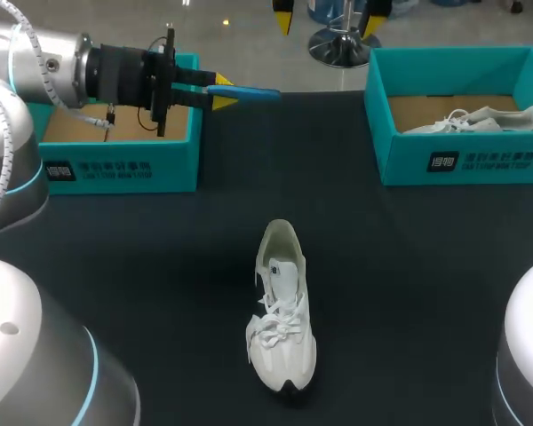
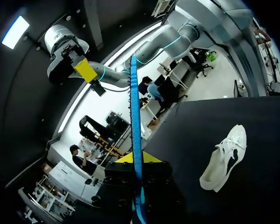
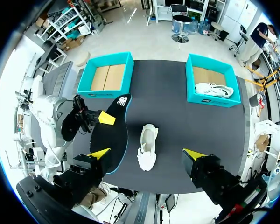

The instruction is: Take the shoe out of the shoebox, open the shoe tongue, remove and reinsert the insole, then place the shoe into the shoebox

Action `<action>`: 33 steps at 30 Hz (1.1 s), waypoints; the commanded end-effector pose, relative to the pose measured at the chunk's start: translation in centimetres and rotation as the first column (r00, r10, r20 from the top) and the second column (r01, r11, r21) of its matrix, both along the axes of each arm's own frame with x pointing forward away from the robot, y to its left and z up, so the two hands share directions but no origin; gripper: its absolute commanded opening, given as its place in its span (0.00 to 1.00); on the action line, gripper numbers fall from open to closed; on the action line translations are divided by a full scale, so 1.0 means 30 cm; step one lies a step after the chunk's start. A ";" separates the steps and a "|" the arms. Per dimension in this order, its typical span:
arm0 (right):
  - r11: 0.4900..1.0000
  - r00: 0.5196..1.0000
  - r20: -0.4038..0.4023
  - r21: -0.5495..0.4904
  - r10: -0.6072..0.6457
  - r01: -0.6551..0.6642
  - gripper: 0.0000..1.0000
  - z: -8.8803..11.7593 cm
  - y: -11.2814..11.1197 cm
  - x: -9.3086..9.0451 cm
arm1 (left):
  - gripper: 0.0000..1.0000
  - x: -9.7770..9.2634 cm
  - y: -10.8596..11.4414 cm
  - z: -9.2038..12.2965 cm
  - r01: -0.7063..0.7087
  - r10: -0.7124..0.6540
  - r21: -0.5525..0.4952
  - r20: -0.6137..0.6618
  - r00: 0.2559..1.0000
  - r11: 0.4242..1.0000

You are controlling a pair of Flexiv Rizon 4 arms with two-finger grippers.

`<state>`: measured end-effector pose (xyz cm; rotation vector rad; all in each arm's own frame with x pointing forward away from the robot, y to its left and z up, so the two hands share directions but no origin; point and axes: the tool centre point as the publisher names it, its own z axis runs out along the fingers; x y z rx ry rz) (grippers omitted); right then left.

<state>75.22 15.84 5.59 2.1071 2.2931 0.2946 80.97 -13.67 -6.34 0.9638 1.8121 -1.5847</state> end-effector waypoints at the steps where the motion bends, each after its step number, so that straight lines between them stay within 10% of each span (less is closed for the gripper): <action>1: 1.000 1.000 -0.001 -0.001 -0.001 0.001 1.00 0.002 0.001 0.003 | 0.00 -0.023 0.046 -0.032 0.123 -0.084 -0.061 0.438 0.895 0.991; 10: 1.000 1.000 -0.001 -0.001 -0.001 0.001 1.00 0.002 0.001 0.003 | 0.00 -0.077 0.049 -0.070 0.149 -0.063 -0.098 0.589 0.806 0.984; 29: 1.000 1.000 -0.001 -0.001 -0.001 0.001 1.00 0.002 0.001 0.003 | 0.00 -0.090 0.052 -0.072 0.071 -0.054 -0.016 0.484 0.874 0.997; 33: 1.000 1.000 -0.001 -0.001 -0.001 0.001 1.00 0.002 0.001 0.003 | 0.00 -0.086 0.055 -0.047 0.061 -0.012 -0.051 0.664 0.748 0.997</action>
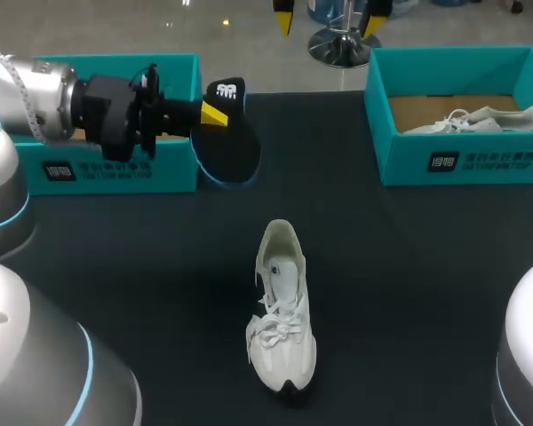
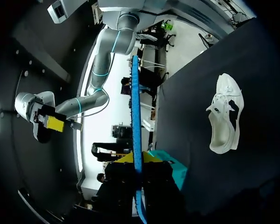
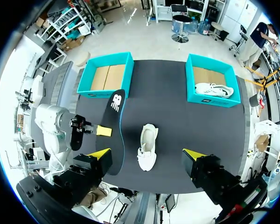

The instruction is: Take the shoe out of the shoebox, open the shoe tongue, remove and reinsert the insole, then place the shoe into the shoebox

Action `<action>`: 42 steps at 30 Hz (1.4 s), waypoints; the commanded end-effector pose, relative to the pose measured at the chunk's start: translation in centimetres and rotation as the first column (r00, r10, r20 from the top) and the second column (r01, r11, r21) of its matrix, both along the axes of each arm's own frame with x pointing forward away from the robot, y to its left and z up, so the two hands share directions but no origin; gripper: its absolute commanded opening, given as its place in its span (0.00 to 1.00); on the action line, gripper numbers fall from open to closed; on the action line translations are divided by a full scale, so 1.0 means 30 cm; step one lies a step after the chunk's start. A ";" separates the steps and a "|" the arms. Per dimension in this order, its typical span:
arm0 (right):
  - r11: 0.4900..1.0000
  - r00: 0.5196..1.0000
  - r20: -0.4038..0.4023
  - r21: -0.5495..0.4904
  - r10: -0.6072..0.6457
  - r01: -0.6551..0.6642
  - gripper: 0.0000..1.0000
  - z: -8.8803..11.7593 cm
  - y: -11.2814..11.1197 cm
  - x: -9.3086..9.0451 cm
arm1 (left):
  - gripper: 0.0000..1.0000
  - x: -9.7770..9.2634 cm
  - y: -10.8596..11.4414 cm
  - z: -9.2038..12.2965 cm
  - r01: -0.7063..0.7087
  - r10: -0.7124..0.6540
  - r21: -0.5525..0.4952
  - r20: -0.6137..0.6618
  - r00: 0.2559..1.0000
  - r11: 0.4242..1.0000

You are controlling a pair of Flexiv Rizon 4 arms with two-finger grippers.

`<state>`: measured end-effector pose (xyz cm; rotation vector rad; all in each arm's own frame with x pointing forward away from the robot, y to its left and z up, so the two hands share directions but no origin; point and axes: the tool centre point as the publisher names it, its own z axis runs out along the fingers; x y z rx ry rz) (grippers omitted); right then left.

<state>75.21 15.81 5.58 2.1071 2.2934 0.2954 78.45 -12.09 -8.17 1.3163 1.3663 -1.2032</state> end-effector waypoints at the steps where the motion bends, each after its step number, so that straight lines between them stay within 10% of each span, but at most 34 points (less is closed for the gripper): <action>1: 1.000 1.000 -0.001 -0.001 -0.001 0.001 1.00 0.002 0.001 0.003 | 0.00 -0.004 0.006 0.009 -0.004 0.013 -0.043 0.199 0.980 0.999; 18: 1.000 1.000 -0.001 -0.001 -0.001 0.001 1.00 0.002 0.001 0.003 | 0.00 0.014 0.018 -0.002 0.108 0.005 -0.189 0.516 0.857 0.976; 34: 1.000 1.000 -0.001 -0.001 -0.001 0.001 1.00 0.002 0.001 0.003 | 0.00 0.044 0.030 0.039 0.053 0.029 -0.144 0.519 0.854 0.988; 42: 0.832 0.985 0.174 0.549 -0.020 -0.080 1.00 -0.041 -0.059 -0.050 | 0.00 0.044 0.030 0.039 0.053 0.029 -0.144 0.519 0.854 0.988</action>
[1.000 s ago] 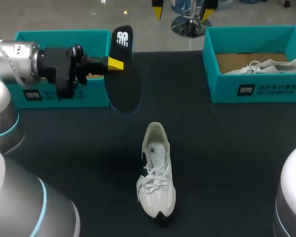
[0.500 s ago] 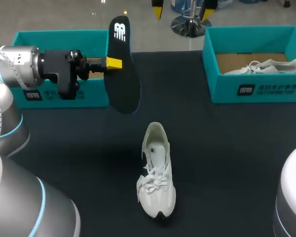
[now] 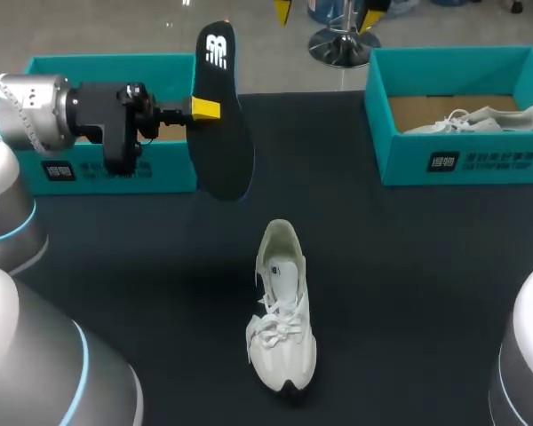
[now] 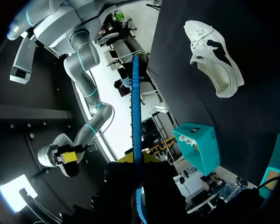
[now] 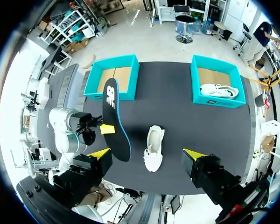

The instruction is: Take the shoe out of the shoebox, open the shoe tongue, remove and reinsert the insole, then place the shoe into the shoebox

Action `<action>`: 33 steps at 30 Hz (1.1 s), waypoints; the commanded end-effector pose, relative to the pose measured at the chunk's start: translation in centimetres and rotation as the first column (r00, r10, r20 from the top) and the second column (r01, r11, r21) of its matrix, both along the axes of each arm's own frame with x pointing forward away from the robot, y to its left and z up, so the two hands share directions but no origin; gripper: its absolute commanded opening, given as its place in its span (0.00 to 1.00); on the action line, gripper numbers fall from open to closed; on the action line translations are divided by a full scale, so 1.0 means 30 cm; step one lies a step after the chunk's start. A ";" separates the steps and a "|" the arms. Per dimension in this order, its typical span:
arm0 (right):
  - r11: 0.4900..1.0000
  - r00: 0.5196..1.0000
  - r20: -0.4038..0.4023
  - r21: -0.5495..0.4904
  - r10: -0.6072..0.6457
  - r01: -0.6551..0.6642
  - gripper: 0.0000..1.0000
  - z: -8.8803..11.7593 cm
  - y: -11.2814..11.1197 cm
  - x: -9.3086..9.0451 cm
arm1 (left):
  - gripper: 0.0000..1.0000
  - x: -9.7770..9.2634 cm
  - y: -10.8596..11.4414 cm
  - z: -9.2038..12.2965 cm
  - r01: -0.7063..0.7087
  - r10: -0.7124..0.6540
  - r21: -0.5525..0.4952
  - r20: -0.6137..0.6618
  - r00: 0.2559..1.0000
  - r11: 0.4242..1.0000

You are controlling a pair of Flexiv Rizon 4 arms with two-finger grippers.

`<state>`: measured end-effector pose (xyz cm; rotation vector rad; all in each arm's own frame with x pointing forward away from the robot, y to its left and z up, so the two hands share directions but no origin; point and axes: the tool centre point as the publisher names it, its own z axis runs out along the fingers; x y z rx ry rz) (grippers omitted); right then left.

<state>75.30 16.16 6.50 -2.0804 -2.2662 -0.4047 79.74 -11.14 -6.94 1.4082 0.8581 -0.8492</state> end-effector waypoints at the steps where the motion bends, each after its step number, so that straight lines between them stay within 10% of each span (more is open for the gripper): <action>1: 0.853 0.984 0.177 0.517 -0.026 -0.070 1.00 -0.082 -0.068 -0.062 | 0.00 0.001 -0.002 -0.002 0.000 0.000 -0.001 0.002 1.000 1.000; 7: 0.742 0.987 0.159 0.656 0.039 -0.135 1.00 -0.118 -0.043 -0.098 | 0.00 0.001 -0.002 -0.002 0.000 0.000 -0.001 0.002 1.000 1.000; 33: 0.662 0.955 0.073 0.706 0.286 -0.252 1.00 -0.187 0.071 -0.030 | 0.00 0.001 -0.002 -0.002 0.000 0.000 -0.001 0.002 1.000 1.000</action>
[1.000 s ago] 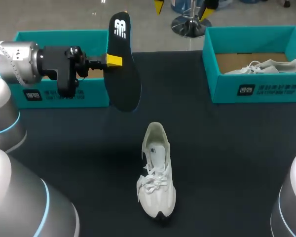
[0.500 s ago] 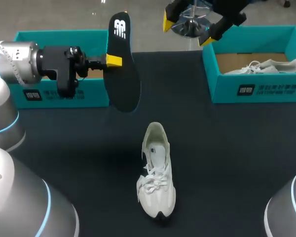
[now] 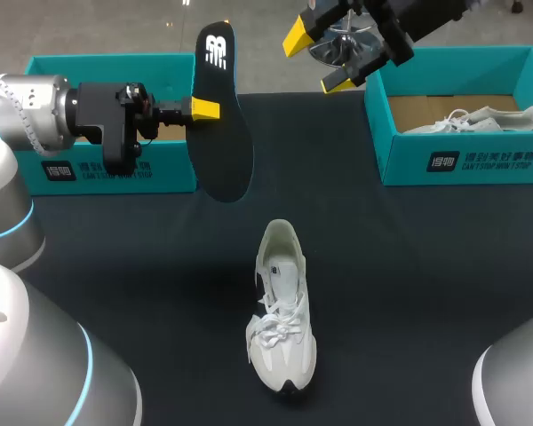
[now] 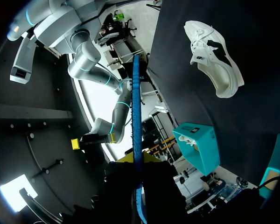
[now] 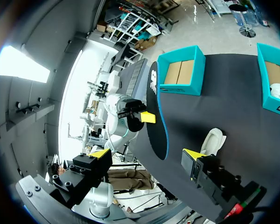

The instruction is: Take the shoe out of the shoebox, open the shoe tongue, remove and reinsert the insole, then place the shoe into the shoebox

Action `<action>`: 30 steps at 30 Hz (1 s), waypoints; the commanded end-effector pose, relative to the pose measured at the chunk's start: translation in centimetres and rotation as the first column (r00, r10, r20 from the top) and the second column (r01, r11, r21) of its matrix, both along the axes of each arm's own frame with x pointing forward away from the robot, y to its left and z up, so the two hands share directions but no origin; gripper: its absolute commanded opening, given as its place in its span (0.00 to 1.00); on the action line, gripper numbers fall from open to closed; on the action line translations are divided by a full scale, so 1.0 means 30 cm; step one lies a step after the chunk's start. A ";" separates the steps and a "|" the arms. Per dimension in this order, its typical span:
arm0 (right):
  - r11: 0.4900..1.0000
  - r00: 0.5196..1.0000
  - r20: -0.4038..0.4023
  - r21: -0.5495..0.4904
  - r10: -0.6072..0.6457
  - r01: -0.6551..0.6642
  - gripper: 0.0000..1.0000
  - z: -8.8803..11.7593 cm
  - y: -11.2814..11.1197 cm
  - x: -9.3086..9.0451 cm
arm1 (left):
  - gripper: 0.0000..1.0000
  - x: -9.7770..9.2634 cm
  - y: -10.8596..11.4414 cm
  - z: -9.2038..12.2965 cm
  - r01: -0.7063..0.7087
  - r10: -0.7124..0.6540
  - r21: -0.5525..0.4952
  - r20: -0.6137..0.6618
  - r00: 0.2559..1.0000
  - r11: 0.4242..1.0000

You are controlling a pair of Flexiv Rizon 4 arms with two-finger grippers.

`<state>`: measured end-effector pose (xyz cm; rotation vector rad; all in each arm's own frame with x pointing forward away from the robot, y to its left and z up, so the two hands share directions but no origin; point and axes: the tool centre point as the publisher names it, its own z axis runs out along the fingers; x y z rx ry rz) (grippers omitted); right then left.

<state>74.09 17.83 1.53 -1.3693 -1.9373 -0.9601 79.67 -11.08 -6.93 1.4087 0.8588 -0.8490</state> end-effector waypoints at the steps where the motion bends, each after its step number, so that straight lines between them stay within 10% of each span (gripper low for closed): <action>1: 0.998 1.000 -0.004 0.068 0.009 -0.009 1.00 -0.027 0.017 0.009 | 0.00 0.003 -0.004 -0.002 0.000 0.000 -0.002 0.003 1.000 1.000; 30: 1.000 0.987 0.162 -0.017 -0.023 0.026 1.00 -0.246 0.180 0.080 | 0.00 0.003 -0.004 -0.002 0.000 0.000 -0.002 0.003 1.000 1.000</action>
